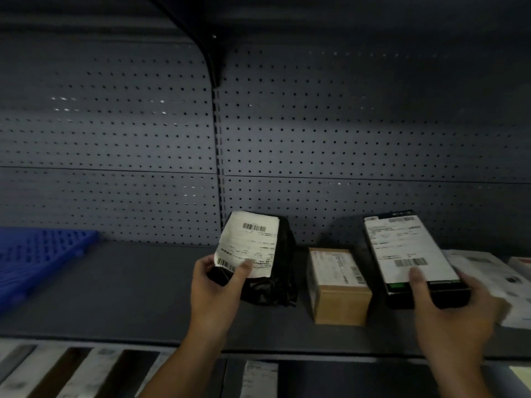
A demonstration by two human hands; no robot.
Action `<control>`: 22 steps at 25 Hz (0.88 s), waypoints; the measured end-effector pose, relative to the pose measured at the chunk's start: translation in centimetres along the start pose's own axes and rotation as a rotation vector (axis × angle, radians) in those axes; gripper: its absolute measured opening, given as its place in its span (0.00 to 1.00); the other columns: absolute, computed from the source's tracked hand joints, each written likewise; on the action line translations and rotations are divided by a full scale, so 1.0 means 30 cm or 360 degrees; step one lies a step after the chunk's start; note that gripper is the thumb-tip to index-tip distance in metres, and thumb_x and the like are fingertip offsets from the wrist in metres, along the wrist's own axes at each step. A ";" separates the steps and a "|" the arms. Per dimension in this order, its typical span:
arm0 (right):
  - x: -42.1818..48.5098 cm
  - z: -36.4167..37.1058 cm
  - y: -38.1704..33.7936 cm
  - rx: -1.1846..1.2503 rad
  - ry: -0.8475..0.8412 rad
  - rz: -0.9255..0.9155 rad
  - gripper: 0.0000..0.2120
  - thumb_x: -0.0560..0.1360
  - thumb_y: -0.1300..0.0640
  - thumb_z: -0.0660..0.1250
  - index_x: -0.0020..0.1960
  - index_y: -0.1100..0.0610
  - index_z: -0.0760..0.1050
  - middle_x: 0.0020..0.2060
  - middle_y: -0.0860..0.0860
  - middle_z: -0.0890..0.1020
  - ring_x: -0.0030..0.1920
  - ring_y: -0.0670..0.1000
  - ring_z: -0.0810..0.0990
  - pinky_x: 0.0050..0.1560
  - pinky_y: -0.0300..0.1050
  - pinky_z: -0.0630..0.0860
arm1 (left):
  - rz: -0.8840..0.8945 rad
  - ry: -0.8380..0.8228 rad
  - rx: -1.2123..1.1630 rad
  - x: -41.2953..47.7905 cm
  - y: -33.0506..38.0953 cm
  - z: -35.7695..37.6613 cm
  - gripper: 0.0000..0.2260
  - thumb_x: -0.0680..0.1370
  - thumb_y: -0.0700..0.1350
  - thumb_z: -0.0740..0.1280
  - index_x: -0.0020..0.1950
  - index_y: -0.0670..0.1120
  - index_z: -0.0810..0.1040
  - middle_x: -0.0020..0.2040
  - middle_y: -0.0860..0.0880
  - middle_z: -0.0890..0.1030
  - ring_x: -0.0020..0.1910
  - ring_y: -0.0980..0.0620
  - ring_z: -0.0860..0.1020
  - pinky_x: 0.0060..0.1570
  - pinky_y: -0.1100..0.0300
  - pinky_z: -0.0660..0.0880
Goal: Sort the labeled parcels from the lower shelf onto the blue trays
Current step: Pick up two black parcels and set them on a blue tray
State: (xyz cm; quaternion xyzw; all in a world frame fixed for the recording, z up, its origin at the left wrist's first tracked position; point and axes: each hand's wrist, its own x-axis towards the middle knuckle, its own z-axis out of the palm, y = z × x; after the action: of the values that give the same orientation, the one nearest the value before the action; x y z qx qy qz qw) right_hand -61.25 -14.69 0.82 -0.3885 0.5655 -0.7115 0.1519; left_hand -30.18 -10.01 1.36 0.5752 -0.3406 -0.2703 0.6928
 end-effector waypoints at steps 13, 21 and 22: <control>-0.536 0.353 -0.212 0.0623 -0.0964 0.0489 0.17 0.66 0.47 0.81 0.49 0.48 0.78 0.45 0.53 0.88 0.45 0.54 0.88 0.47 0.56 0.85 | 0.0037 0.0656 -0.0029 -0.139 0.127 -0.612 0.20 0.69 0.57 0.80 0.56 0.55 0.77 0.52 0.52 0.86 0.50 0.52 0.86 0.51 0.49 0.82; -0.936 0.575 -0.390 0.0592 -0.1139 0.0540 0.29 0.50 0.31 0.79 0.46 0.43 0.78 0.37 0.43 0.87 0.37 0.46 0.88 0.36 0.44 0.84 | 0.0101 0.0893 -0.0048 -0.073 0.180 -1.054 0.18 0.72 0.52 0.78 0.58 0.51 0.77 0.48 0.52 0.87 0.42 0.59 0.86 0.40 0.59 0.82; -0.988 0.612 -0.415 0.0613 -0.1151 0.0541 0.29 0.50 0.31 0.79 0.46 0.43 0.78 0.38 0.41 0.87 0.38 0.44 0.88 0.34 0.41 0.83 | 0.0112 0.0910 -0.0030 -0.046 0.185 -1.118 0.18 0.73 0.52 0.78 0.58 0.51 0.77 0.49 0.52 0.86 0.42 0.60 0.86 0.41 0.60 0.81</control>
State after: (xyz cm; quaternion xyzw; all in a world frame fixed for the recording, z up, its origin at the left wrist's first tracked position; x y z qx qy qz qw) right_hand -25.85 -3.94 2.09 -0.4785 0.3891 -0.5870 0.5245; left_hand -4.88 12.68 3.03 0.6095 -0.1487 -0.0762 0.7750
